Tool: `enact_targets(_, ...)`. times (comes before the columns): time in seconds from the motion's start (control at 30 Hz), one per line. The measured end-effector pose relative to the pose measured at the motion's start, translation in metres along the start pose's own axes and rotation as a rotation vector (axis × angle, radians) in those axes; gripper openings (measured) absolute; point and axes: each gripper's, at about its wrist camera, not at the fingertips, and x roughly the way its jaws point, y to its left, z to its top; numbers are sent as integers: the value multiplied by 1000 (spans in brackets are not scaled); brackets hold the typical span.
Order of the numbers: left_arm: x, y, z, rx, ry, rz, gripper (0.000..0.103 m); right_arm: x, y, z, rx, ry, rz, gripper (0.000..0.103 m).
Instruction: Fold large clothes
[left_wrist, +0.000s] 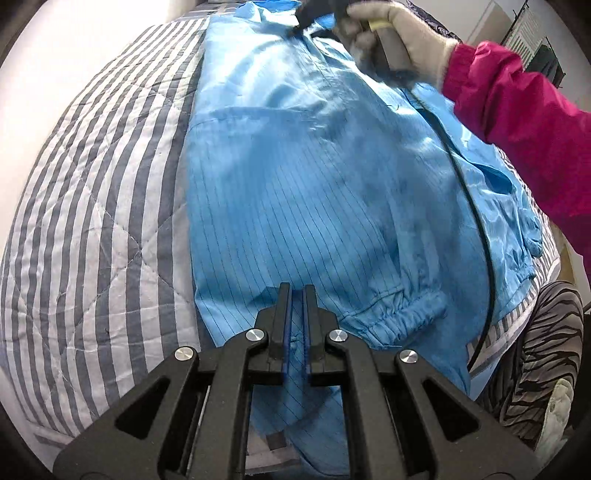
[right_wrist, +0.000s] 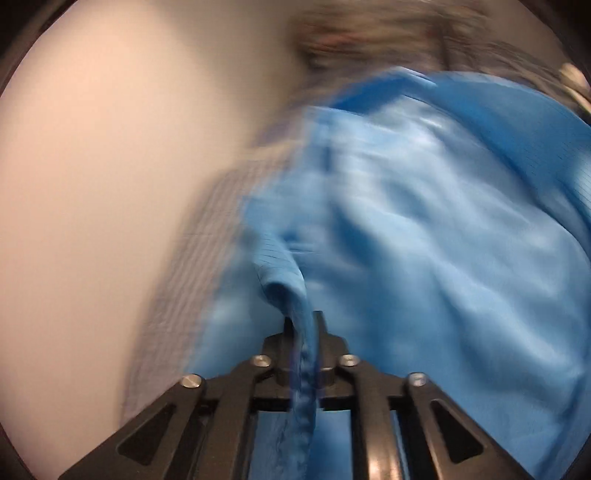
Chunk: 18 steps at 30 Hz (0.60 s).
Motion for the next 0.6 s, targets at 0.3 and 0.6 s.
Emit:
enact_targets(0.3, -33, 29, 5, -66, -76, -43, 10, -58, 16, -23, -108, -60, 34, 30)
enact_targets(0.6, -58, 41, -1, -121, -140, -73, 16, -156, 31, -115, -206, -51, 179, 32)
